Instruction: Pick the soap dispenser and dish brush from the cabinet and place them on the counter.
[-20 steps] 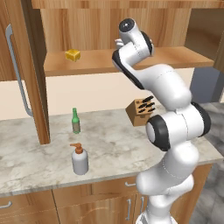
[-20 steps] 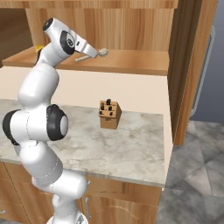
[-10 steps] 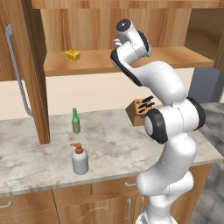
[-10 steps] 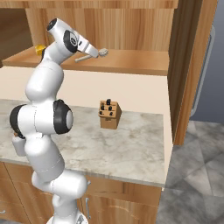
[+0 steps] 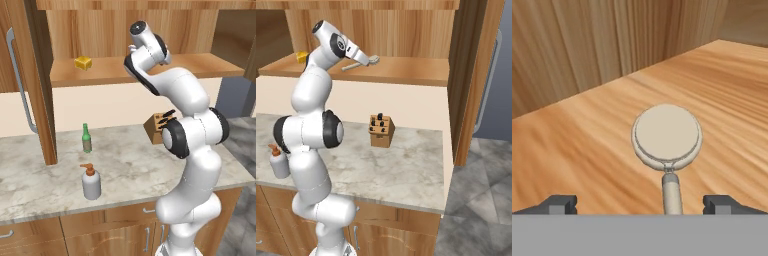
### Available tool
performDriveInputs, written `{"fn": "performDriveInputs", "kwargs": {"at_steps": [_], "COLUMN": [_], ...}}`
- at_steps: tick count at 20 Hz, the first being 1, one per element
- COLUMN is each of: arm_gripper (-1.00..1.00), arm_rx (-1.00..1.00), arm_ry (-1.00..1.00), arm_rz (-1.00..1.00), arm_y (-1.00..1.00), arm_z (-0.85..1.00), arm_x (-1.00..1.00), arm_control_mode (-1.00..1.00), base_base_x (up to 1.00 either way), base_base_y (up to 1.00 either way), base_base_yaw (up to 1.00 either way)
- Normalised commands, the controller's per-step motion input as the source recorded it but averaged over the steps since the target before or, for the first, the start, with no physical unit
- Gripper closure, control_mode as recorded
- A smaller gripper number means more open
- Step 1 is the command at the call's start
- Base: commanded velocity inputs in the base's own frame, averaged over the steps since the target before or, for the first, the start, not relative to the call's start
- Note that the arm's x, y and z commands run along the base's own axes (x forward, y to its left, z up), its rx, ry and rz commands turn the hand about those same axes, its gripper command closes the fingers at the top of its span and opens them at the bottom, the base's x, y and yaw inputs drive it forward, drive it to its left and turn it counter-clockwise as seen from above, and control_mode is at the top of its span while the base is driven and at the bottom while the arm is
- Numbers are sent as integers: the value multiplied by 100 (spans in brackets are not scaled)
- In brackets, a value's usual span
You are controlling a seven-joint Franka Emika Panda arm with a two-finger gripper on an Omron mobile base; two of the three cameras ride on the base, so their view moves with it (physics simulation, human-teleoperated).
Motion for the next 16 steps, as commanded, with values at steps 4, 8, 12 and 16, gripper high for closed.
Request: {"fn": "performDriveInputs", "kwargs": {"at_steps": [4,8,12,16], "arm_gripper": [-100,-100,100,100], "arm_rx": [0,0,0,0], "arm_ry": [2,1,1,0], "arm_rz": [-4,-4,-3,-2], "arm_y": [0,0,0,0], "arm_z": [-10,-13,-14,-13], "arm_x": [0,0,2,7], "arm_control_mode": [-100,-100,-100,-100], "base_base_x": [0,0,0,0], "base_base_y": [0,0,0,0], "base_base_yaw": [0,0,0,0]}}
